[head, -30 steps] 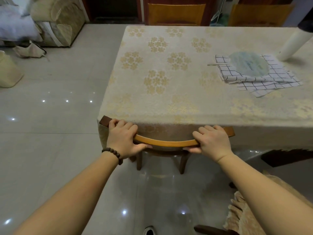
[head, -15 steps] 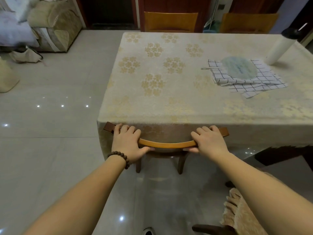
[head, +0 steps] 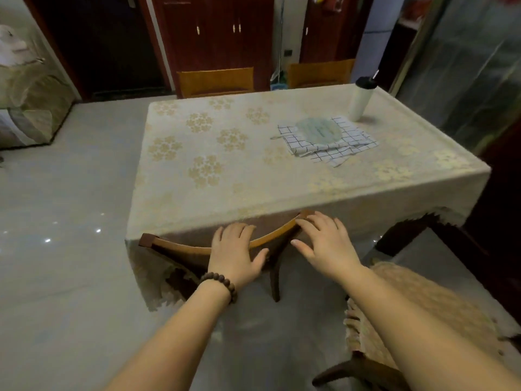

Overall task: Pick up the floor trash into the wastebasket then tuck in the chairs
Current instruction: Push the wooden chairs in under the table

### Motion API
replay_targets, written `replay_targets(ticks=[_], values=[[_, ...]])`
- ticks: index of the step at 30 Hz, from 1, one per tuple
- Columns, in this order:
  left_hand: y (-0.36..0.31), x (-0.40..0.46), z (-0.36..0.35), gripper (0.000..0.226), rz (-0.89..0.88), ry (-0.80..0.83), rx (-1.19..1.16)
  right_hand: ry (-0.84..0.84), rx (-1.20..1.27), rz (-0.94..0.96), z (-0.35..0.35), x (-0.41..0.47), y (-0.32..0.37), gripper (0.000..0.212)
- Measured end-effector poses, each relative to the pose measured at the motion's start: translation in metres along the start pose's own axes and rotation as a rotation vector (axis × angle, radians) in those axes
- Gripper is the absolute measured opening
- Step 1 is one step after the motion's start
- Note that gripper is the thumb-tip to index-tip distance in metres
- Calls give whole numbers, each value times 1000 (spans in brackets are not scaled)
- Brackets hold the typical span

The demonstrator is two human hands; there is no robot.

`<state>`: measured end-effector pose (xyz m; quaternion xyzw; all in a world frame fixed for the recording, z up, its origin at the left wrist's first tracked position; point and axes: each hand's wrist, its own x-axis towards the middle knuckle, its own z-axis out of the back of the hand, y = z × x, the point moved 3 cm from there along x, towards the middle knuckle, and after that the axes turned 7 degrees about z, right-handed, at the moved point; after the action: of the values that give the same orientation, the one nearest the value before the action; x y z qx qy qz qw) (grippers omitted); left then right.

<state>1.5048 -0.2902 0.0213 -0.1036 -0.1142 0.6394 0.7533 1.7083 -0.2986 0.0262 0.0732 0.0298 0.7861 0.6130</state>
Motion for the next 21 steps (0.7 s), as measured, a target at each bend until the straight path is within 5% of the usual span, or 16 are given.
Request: replay_targets(ticks=[11, 21], values=[[-168, -23, -55, 64, -426, 235, -116, -87, 15, -575, 46, -166, -104, 61], [-295, -95, -92, 67, -731, 386, -181, -68, 0, -904, 60, -356, -139, 57]])
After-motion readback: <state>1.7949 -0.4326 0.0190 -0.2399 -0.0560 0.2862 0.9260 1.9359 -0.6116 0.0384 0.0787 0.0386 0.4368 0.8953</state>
